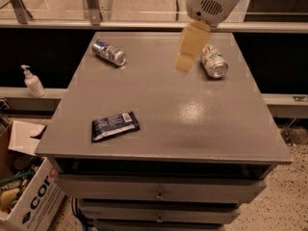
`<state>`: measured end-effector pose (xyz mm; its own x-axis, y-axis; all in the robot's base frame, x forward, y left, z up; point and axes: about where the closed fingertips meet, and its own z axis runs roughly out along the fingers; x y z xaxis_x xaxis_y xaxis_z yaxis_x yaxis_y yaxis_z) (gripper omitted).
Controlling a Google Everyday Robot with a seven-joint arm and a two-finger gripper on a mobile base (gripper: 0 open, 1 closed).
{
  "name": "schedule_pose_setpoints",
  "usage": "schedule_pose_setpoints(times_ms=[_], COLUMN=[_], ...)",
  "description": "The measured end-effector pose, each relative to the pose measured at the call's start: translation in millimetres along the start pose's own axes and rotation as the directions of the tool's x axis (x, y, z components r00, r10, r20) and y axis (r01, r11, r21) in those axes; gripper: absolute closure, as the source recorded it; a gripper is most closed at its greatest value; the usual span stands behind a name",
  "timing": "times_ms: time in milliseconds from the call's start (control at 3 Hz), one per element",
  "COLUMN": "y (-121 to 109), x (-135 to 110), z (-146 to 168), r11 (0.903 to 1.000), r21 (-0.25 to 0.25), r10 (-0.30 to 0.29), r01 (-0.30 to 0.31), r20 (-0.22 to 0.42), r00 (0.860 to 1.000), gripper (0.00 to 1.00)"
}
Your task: Place redbull can upright
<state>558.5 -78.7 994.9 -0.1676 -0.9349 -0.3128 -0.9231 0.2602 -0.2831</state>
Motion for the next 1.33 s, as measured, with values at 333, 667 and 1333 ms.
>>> schedule_pose_setpoints(times_ms=[333,667,1333], y=[0.3,-1.0,-19.3], x=[-20.0,-22.2,-28.0], z=[14.2,14.6,36.2], r11=[0.9992,0.9988,0.9888], r21=[0.017,0.024,0.019], r10=[0.036,0.043,0.143], r01=[-0.037,-0.044,-0.148], r20=[0.036,0.043,0.162], r00=[0.999,0.998,0.976], gripper=[0.00,0.00,0.00])
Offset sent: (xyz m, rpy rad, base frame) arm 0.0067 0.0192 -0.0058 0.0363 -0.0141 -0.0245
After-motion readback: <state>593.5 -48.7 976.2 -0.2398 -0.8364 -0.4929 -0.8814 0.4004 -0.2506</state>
